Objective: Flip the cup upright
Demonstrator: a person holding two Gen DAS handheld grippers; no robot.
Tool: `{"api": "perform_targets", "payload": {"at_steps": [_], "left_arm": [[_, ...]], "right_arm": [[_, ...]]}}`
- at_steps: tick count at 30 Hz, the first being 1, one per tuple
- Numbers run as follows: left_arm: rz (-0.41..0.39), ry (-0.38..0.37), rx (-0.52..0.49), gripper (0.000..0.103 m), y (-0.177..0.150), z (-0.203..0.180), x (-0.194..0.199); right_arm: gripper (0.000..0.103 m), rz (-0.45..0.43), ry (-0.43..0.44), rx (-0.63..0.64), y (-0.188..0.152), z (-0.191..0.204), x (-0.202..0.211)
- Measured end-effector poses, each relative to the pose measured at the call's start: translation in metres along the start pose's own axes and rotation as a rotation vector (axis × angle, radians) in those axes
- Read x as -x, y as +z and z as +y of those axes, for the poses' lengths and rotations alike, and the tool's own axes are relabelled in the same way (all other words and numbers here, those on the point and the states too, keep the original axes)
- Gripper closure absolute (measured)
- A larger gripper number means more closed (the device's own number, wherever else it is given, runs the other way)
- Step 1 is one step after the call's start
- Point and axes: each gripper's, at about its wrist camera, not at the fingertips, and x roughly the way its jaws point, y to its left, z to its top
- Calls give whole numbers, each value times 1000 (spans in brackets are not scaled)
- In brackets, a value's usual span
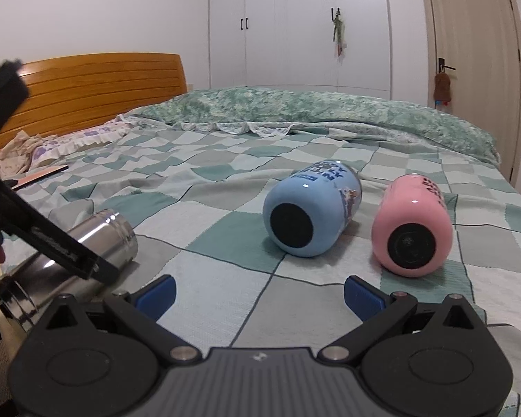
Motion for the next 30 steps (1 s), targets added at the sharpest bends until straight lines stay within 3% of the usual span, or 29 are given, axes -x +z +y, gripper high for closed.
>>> {"api": "perform_targets", "payload": {"at_steps": [9,15,23,30], "left_arm": [[-72,-16,7,36,-6,2,11],[-213,-68,28,37,-15,7,41],[-390,-75,63,39,-20,20,69],[-572,32,46,39,-17,24,75]], "right_arm": [[0,-21,-6,-17,-4,0,4],[0,-78,-12,-42,-8,-1,12],[0,-163,-28,-107,-10,-8,24],[0,-242,-38,-131,-8,-3,30]]}}
